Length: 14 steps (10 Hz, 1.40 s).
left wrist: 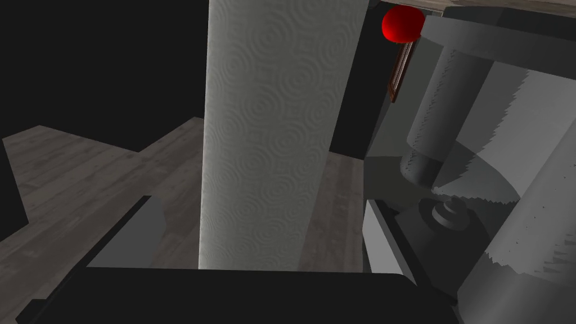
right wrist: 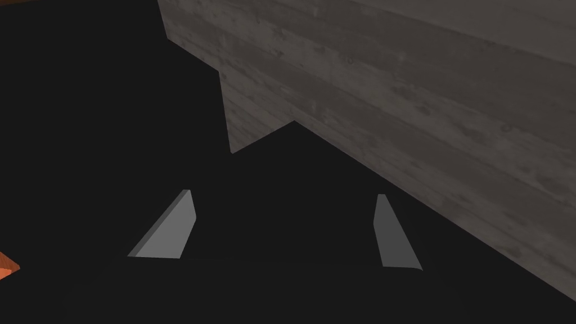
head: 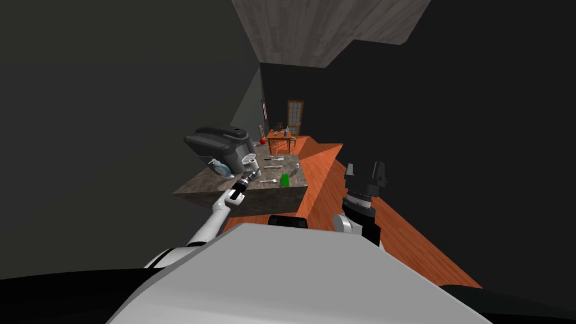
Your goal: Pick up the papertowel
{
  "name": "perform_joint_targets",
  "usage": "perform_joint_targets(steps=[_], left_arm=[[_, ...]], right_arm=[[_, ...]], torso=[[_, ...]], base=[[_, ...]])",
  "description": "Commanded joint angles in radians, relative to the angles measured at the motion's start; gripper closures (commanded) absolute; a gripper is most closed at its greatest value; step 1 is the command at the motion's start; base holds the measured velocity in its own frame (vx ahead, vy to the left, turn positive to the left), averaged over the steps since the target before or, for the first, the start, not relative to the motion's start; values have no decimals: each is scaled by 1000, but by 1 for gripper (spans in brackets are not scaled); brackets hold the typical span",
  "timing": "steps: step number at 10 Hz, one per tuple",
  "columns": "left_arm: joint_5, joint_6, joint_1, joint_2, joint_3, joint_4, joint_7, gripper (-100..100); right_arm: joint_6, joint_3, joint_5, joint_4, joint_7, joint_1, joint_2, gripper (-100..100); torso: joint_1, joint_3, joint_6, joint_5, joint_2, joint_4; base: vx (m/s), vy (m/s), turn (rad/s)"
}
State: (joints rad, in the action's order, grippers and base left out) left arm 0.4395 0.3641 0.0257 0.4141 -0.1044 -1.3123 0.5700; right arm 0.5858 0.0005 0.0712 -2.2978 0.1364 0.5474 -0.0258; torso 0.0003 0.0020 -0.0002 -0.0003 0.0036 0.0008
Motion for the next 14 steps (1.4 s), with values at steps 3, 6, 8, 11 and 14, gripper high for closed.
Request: perform_joint_targets(steps=[3, 6, 8, 11, 14], left_arm=[[-5, 43, -95, 16, -29, 115, 26, -100], [-5, 43, -128, 16, -29, 209, 26, -100], [-9, 78, -206, 26, -51, 276, 45, -100], [-13, 113, -258, 36, -73, 364, 64, -100], [-13, 113, -296, 36, -73, 423, 64, -100]], right_arm=[[0, 0, 0, 0, 0, 0, 0, 0], [0, 0, 0, 0, 0, 0, 0, 0], [0, 0, 0, 0, 0, 0, 0, 0], [0, 0, 0, 0, 0, 0, 0, 0], [0, 0, 0, 0, 0, 0, 0, 0]], torso=[[0, 0, -1, 0, 0, 0], [0, 0, -1, 0, 0, 0], [0, 0, 0, 0, 0, 0], [0, -1, -1, 0, -2, 0], [0, 0, -1, 0, 0, 0]], base=[[-64, -6, -56], [-42, -5, -13], [-73, -11, -84], [-35, -9, -33], [-42, -6, -15]])
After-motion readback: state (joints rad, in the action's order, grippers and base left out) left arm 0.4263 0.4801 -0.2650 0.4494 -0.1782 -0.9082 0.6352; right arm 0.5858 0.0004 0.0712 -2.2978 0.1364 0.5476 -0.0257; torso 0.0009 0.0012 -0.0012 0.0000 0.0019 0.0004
